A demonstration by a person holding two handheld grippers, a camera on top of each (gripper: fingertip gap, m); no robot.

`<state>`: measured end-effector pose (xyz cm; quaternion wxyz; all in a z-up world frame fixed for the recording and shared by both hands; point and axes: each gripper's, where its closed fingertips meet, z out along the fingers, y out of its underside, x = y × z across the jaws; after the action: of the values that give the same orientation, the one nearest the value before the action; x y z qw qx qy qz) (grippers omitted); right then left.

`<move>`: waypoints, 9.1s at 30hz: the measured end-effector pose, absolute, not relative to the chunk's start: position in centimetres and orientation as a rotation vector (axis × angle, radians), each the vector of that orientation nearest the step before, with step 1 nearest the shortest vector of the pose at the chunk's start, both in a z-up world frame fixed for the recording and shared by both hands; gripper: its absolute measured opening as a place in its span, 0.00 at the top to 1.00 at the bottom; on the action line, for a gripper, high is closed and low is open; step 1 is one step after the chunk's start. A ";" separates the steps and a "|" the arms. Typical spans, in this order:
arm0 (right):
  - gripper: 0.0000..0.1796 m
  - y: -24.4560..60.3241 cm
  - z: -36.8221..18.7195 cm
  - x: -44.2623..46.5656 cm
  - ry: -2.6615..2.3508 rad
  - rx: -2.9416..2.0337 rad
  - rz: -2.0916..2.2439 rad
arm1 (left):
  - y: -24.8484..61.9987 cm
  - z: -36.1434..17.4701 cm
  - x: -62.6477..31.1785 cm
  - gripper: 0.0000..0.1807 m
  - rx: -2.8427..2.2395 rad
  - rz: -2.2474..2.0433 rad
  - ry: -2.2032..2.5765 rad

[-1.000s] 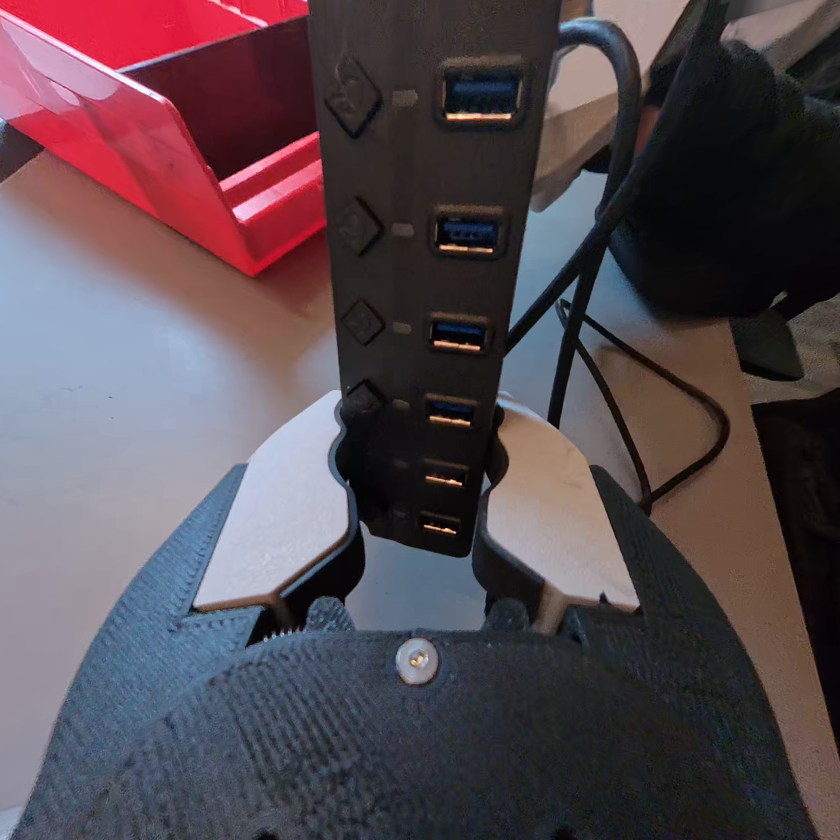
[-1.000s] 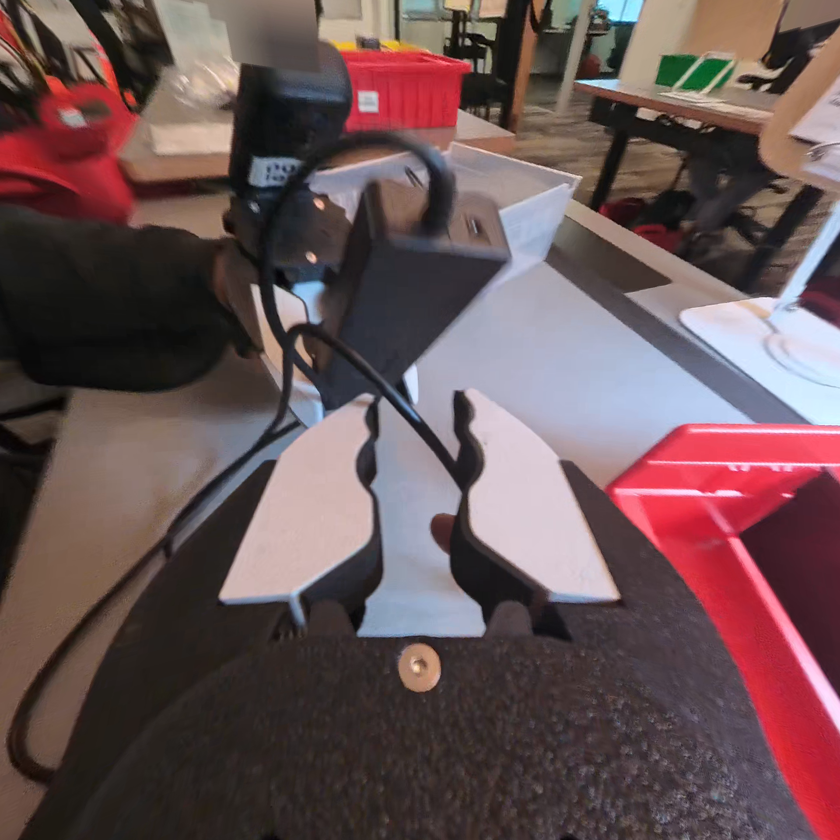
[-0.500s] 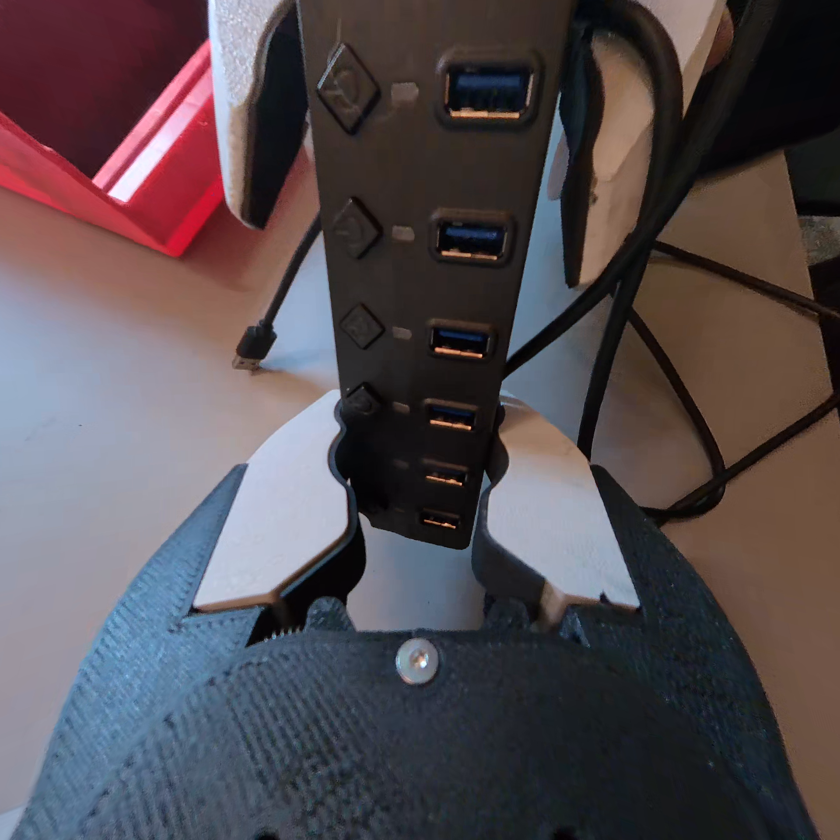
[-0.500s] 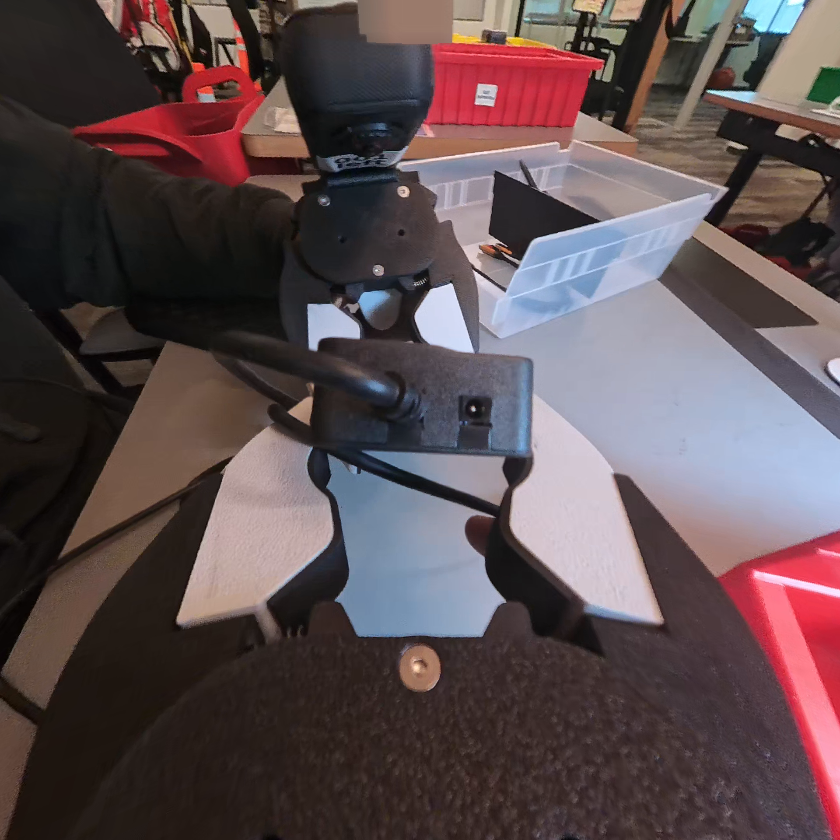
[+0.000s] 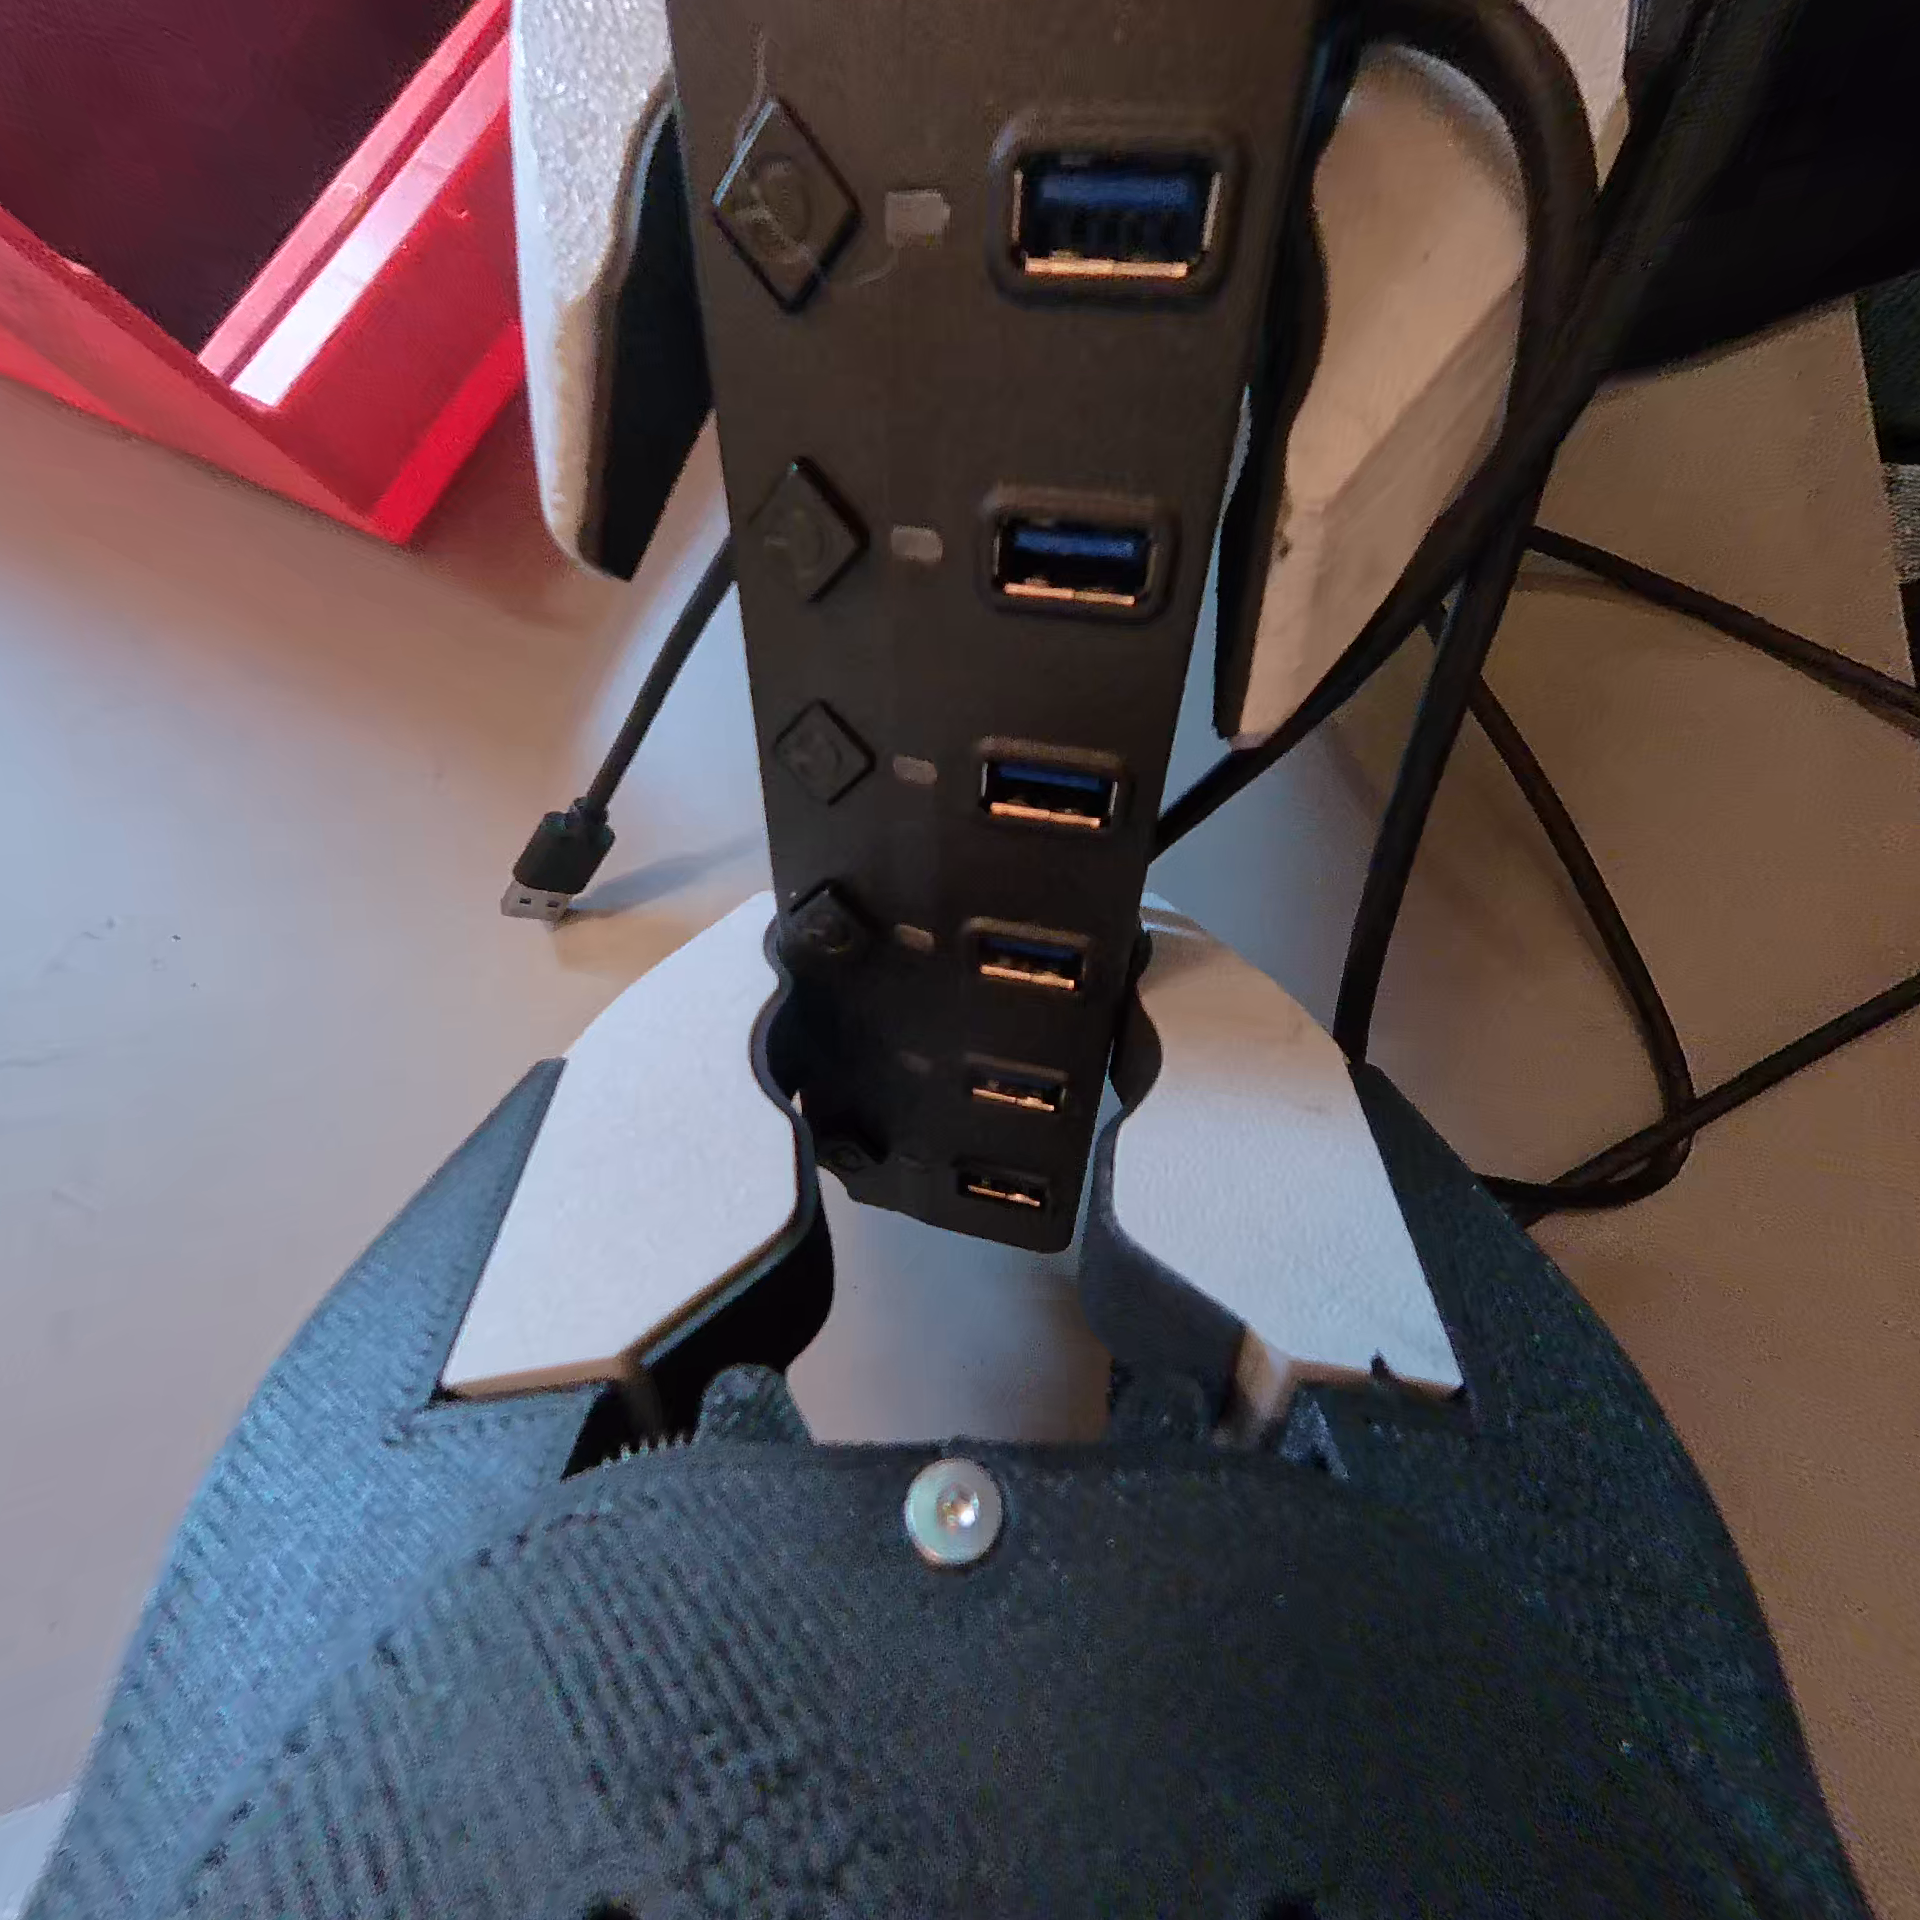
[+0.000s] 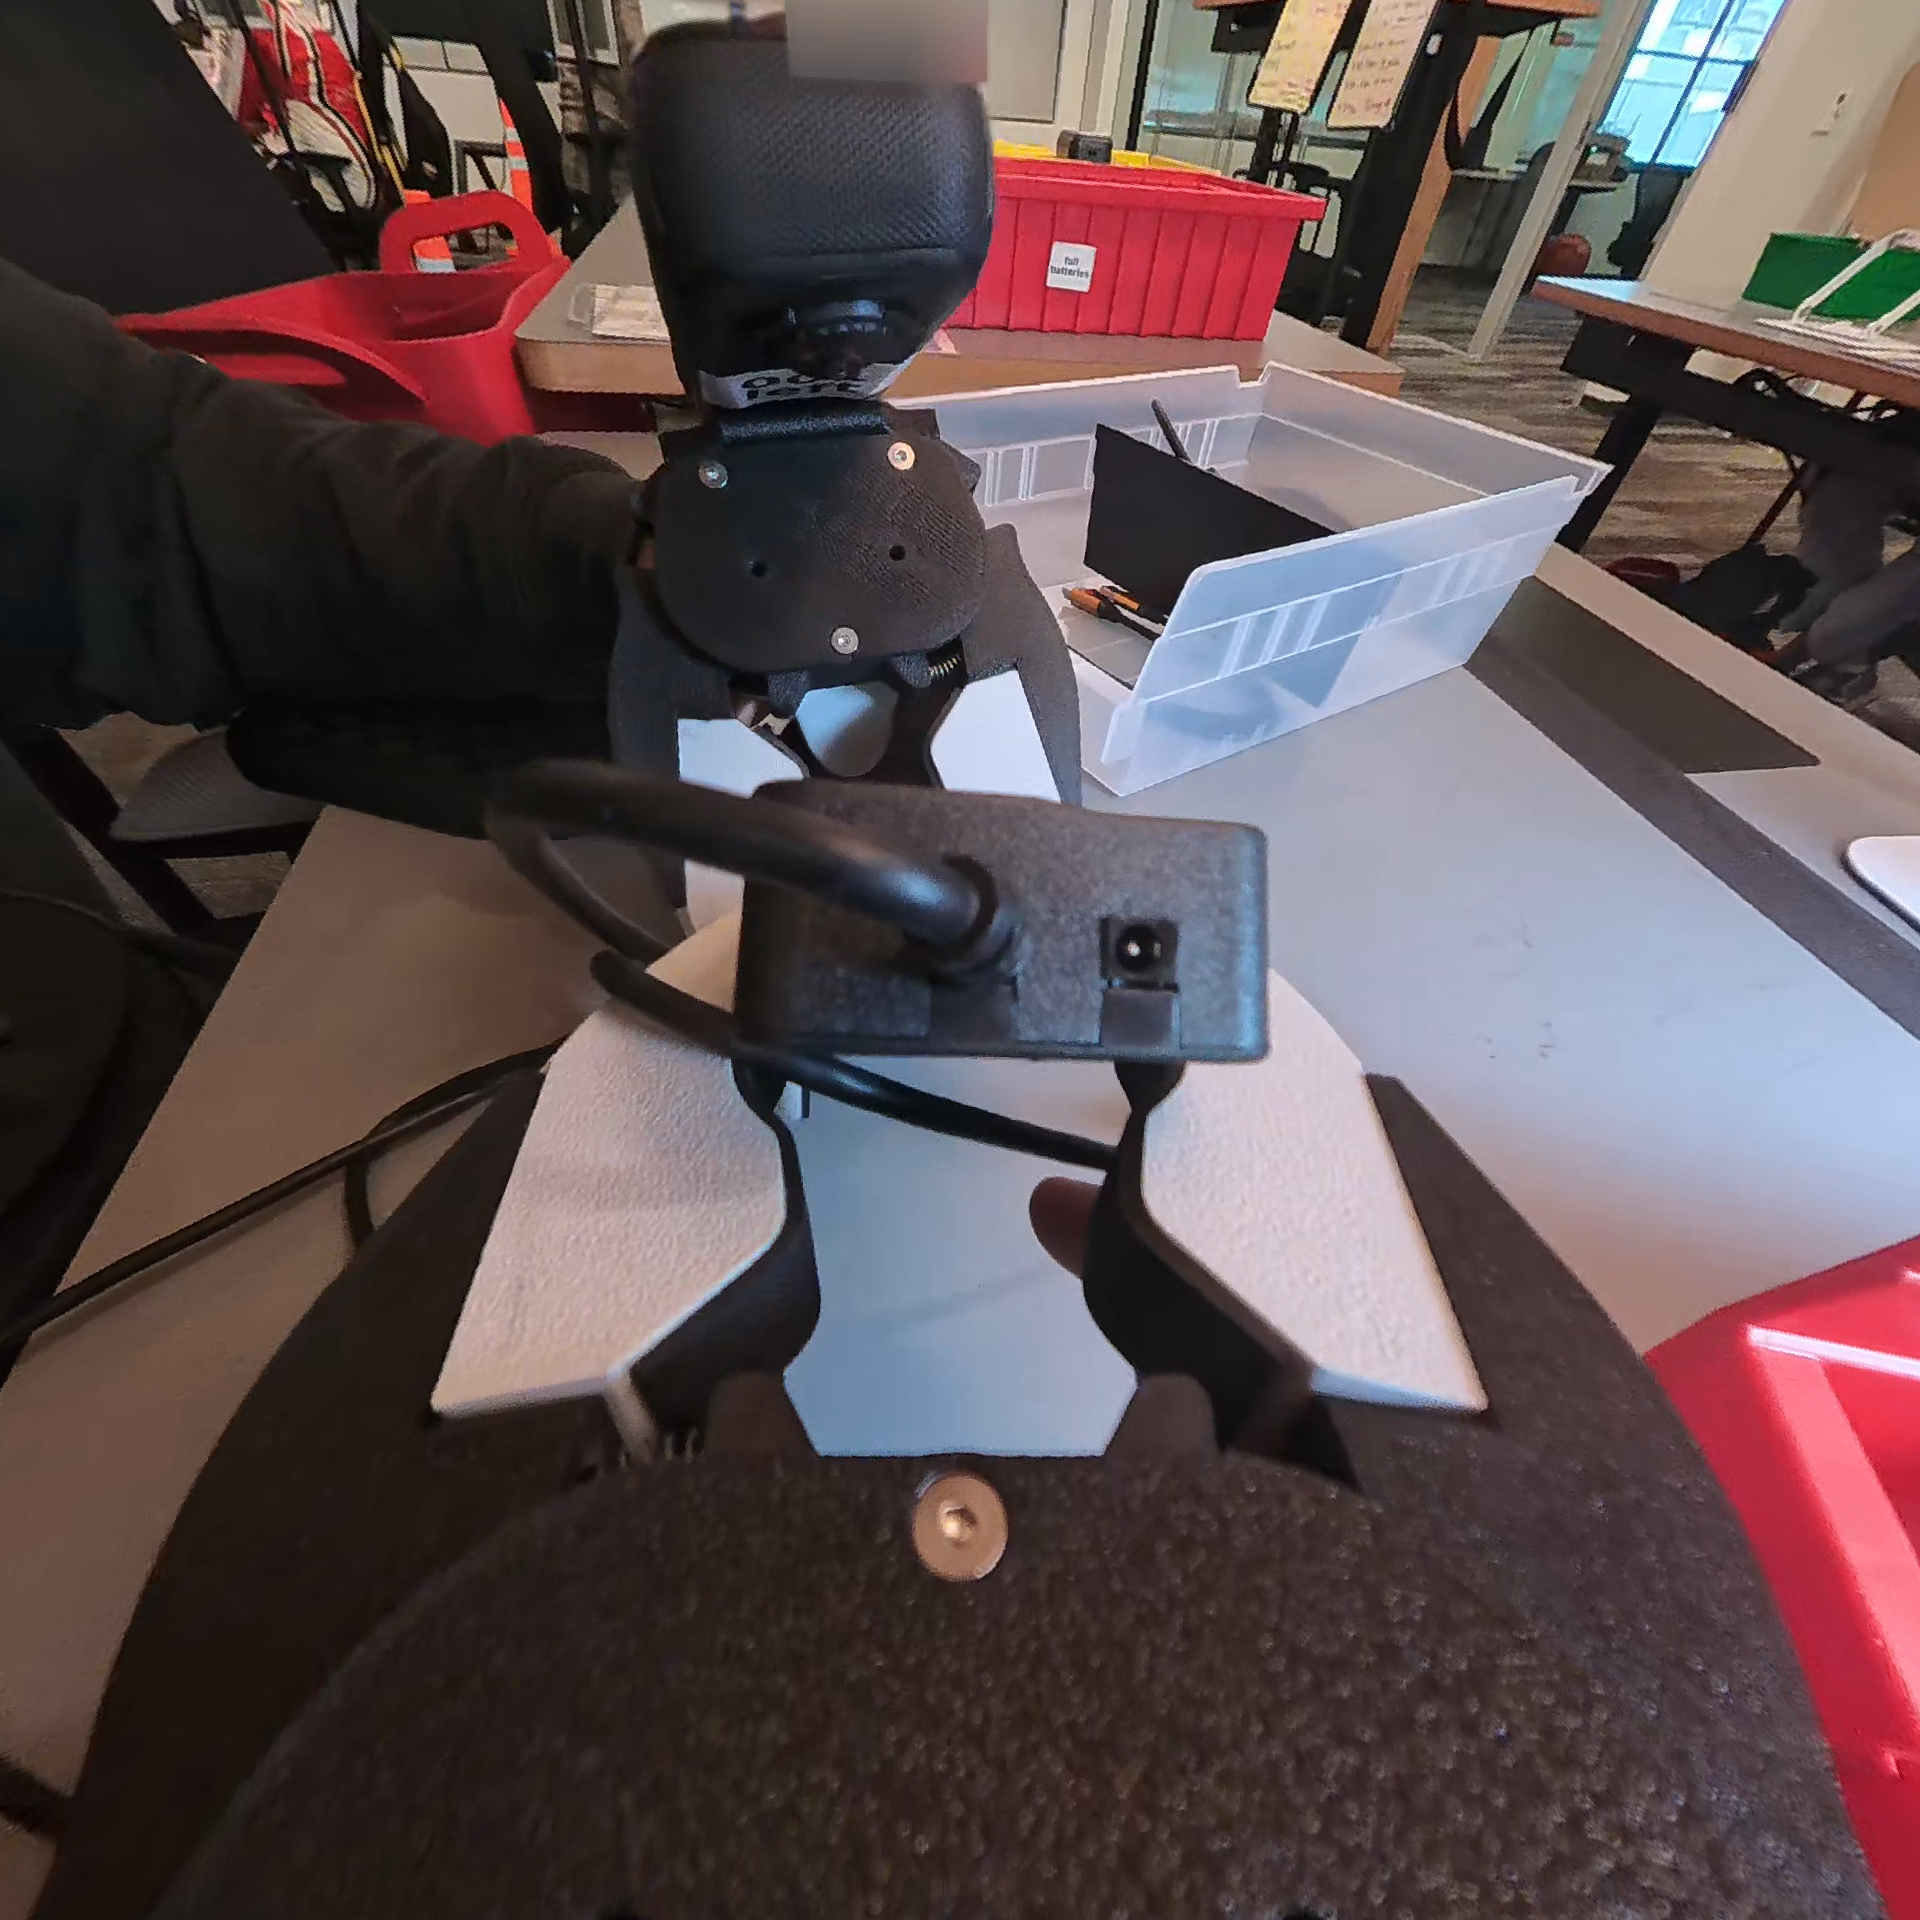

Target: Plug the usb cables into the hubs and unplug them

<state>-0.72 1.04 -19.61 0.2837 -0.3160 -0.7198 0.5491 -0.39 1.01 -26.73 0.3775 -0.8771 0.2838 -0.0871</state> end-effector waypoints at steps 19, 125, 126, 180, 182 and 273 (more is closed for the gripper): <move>0.65 5.3 -15.1 1.0 -1.802 -0.877 1.610 | -6.6 -16.7 -23.2 0.77 -2.358 0.142 0.110; 0.64 6.6 -16.6 1.9 -1.804 -0.877 1.664 | -12.4 -30.6 -2.8 0.97 -2.477 -0.189 1.599; 0.65 6.5 -16.4 2.2 -1.807 -0.852 1.691 | -11.4 -30.5 -2.3 0.97 -2.484 -0.200 1.515; 0.65 3.0 -19.3 2.8 -2.146 -0.656 1.394 | 1.6 -20.5 3.8 1.00 -2.355 -0.412 0.969; 0.65 3.0 -19.3 2.7 -2.152 -0.658 1.381 | 2.0 -20.5 3.5 1.00 -2.339 -0.390 0.952; 0.65 3.6 -16.0 5.0 -2.061 -0.622 1.419 | 2.1 -18.1 5.3 0.96 -2.084 -0.618 0.858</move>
<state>5.03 3.62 -15.95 0.2780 -0.2318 -0.7678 0.5286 5.29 2.12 -18.14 0.3914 -0.8207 0.3379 -0.2431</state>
